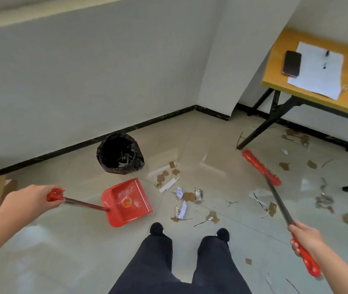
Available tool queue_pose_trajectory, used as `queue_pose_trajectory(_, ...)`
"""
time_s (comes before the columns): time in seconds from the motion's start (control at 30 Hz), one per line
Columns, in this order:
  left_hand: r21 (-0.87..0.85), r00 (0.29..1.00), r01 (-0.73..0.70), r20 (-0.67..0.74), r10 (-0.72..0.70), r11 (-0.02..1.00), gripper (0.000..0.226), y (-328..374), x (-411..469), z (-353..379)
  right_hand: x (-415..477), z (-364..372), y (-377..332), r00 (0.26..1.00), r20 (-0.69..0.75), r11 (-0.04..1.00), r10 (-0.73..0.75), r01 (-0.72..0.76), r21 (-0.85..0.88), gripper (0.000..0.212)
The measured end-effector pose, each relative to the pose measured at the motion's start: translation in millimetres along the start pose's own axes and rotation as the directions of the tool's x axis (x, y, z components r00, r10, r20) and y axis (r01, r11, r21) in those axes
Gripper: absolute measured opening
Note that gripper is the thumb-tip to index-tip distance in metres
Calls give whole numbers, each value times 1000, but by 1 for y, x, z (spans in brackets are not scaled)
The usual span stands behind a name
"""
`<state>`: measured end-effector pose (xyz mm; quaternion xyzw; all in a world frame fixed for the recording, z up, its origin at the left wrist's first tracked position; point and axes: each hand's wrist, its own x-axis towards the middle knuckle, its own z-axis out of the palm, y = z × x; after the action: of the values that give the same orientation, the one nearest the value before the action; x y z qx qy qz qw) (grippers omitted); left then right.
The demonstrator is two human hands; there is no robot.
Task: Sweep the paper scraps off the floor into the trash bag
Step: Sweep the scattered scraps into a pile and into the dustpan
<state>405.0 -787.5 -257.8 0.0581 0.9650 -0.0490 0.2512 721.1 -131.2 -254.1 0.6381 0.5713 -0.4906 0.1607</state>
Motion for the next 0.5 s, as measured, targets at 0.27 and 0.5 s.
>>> queue_pose_trajectory(0.27,32,999,17,31,-18,999,26,59,-24,4,56,-51,-9,995,95,996,26,-35,86,48)
queue_pose_trajectory(0.5,-15,999,-44,17,45,999,25,132,-24,-48,101,-96,-30,995,97,996,-32,24,85,50)
